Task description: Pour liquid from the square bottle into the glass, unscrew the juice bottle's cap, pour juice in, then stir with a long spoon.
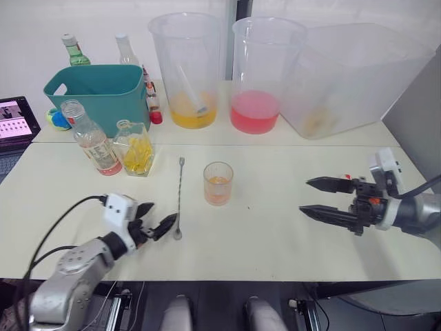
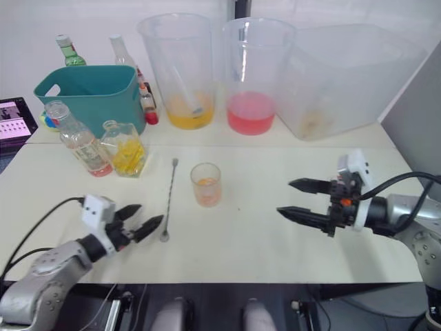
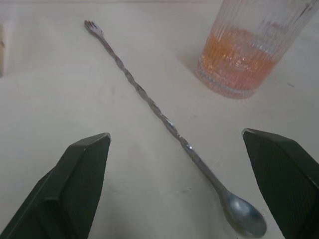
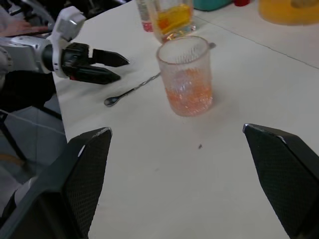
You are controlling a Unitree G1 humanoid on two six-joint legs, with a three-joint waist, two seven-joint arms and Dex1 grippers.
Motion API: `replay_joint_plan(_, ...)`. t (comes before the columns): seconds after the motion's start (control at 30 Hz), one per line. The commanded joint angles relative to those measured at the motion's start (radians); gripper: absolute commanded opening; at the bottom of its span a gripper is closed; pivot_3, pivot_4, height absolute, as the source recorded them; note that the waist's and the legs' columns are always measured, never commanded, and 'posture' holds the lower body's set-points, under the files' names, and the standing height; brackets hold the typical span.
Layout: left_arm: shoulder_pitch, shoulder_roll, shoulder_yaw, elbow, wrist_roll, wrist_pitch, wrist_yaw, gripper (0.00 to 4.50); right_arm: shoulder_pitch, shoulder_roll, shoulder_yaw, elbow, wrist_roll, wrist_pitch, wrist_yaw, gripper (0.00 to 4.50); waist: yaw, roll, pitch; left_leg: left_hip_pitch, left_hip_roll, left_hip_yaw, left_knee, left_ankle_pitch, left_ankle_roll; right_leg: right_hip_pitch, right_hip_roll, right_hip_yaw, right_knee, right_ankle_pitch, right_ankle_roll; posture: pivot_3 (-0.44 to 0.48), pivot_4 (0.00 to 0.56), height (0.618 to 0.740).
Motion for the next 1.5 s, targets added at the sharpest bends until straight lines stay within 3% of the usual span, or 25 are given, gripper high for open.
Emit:
replay_joint_plan(0.03, -0.045, -0.018, -0.036, -0.028, 0.060, 0.040, 0.105, 4.48, -0.045, -0.008, 0.039, -0.036, -0.012, -0.030, 0.002, 4.50, 0.002, 0.000, 0.000, 0.000, 0.000, 0.000, 0.000, 0.000, 0.000, 0.000, 0.000, 0.000, 0.000, 0.000, 0.000, 0.000, 0.150, 0.726)
replay_joint_plan(0.23, -0.133, -0.085, -0.157, 0.030, 0.184, 0.109, 0.245, 4.48, -0.086, -0.011, 0.096, -0.048, -0.035, -0.043, 0.005, 4.50, 0.006, 0.000, 0.000, -0.001, -0.002, -0.003, 0.000, 0.000, 0.000, 0.001, -0.001, 0.000, 0.000, 0.000, 0.001, 0.000, 0.150, 0.726)
replay_joint_plan(0.27, -0.139, -0.088, -0.174, 0.042, 0.201, 0.116, 0.252, 3.93, -0.087, -0.008, 0.097, -0.048, -0.037, -0.044, 0.002, 4.50, 0.006, 0.000, 0.000, 0.000, -0.002, -0.003, 0.000, 0.000, 0.000, 0.001, -0.001, -0.001, 0.000, 0.001, 0.001, 0.000, 0.150, 0.726)
replay_joint_plan(0.5, -0.122, -0.061, -0.212, 0.092, 0.268, 0.153, 0.262, 1.67, -0.089, 0.000, 0.109, -0.048, -0.040, -0.059, 0.003, 4.50, 0.006, 0.002, -0.002, 0.000, -0.004, -0.004, 0.000, 0.000, 0.000, 0.002, -0.002, -0.001, 0.000, 0.001, 0.001, 0.000, 0.150, 0.726)
replay_joint_plan(0.67, -0.097, -0.003, -0.156, 0.115, 0.260, 0.050, 0.193, 0.03, -0.104, 0.008, 0.134, -0.039, -0.073, -0.079, -0.018, 4.50, -0.008, 0.006, -0.005, 0.002, -0.003, -0.005, 0.000, 0.000, 0.000, 0.003, -0.001, 0.000, 0.000, 0.001, 0.001, 0.000, 0.150, 0.726)
replay_joint_plan(0.97, -0.065, 0.151, -0.003, 0.205, 0.220, -0.263, -0.046, 0.01, -0.118, 0.036, 0.160, -0.017, -0.075, -0.074, -0.024, 4.50, -0.015, 0.006, -0.004, 0.000, -0.003, -0.005, -0.001, 0.000, 0.000, 0.001, -0.001, -0.001, 0.000, 0.000, 0.001, 0.000, 0.150, 0.726)
replay_joint_plan(1.1, -0.056, 0.192, 0.070, 0.253, 0.155, -0.232, -0.125, 0.01, -0.112, 0.047, 0.161, -0.013, -0.080, -0.081, -0.028, 4.50, -0.001, 0.005, -0.004, -0.001, -0.003, -0.005, -0.001, 0.000, 0.000, 0.001, -0.002, -0.003, -0.001, 0.000, 0.001, 0.000, 0.150, 0.726)
replay_joint_plan(1.23, -0.075, 0.151, 0.068, 0.191, 0.087, -0.166, -0.122, 0.01, -0.099, 0.054, 0.155, -0.016, -0.085, -0.082, -0.037, 4.50, 0.002, 0.005, -0.004, -0.001, -0.003, -0.005, -0.001, 0.000, 0.000, 0.001, -0.002, -0.004, -0.002, 0.000, 0.001, 0.000, 0.150, 0.726)
replay_joint_plan(1.37, -0.114, 0.086, 0.041, 0.094, 0.011, -0.055, -0.082, 1.15, -0.089, 0.056, 0.154, -0.020, -0.086, -0.086, -0.042, 4.50, 0.002, 0.004, -0.003, -0.002, -0.003, -0.006, -0.001, 0.000, 0.000, 0.001, -0.002, -0.005, -0.002, 0.000, 0.001, 0.000, 0.150, 0.726)
replay_joint_plan(1.5, -0.206, -0.021, -0.038, 0.012, 0.049, 0.107, 0.118, 2.50, -0.081, 0.059, 0.153, -0.021, -0.092, -0.097, -0.044, 4.50, 0.004, 0.004, -0.003, -0.002, -0.003, -0.007, -0.001, 0.000, 0.000, 0.002, -0.002, -0.005, -0.002, 0.000, 0.001, 0.000, 0.150, 0.726)
